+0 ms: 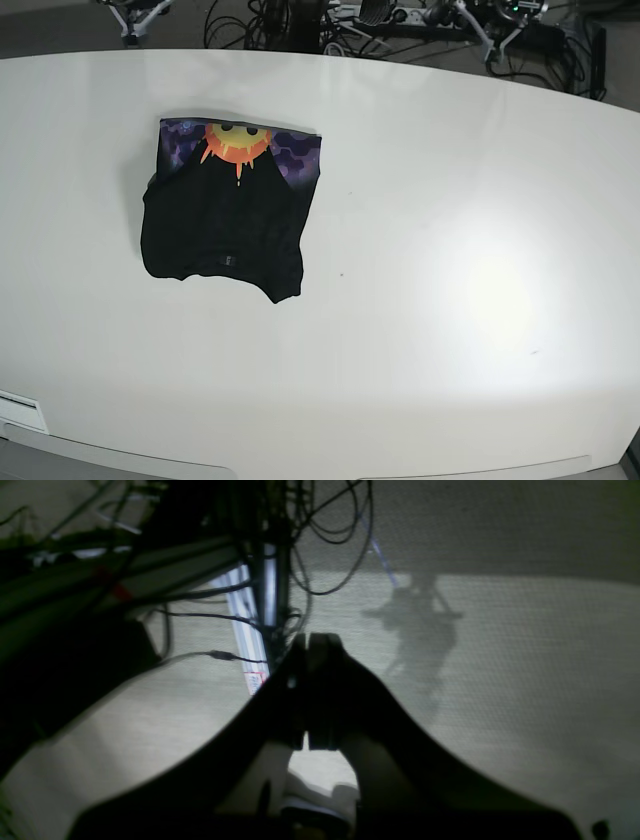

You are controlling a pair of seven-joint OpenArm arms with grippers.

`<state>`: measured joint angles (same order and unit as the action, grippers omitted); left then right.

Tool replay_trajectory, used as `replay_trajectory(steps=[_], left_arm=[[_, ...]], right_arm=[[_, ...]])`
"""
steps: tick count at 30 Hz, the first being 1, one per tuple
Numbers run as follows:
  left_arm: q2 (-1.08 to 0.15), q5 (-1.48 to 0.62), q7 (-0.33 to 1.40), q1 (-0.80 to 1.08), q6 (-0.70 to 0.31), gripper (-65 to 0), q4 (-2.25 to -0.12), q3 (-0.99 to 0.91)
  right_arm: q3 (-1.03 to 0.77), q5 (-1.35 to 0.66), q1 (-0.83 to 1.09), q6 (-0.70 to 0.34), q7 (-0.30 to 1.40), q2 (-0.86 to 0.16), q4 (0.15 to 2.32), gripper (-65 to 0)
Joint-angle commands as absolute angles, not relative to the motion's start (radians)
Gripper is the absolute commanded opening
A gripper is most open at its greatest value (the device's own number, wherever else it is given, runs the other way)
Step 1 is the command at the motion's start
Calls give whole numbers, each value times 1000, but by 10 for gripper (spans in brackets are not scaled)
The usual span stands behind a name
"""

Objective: Fold the T-shirt properly

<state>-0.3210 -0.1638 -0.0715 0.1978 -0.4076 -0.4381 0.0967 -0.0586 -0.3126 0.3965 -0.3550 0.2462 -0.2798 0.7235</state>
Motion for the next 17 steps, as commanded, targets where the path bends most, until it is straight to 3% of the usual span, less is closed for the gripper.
replay_trajectory(steps=[1,11,17], left_arm=[[-308,-162,-77,186,-385,-650,-435,110],[-154,-154,-73,152,-286,-650,-437,291],[-126,-158,-81,158,-245,-650,-437,345]], right_arm=[[-28,-305,369,-344,229,-281,694,-650],[276,-125,265,-139,175,-132,613,-650],[338,-126,272,-131,176,-115,613,-650]])
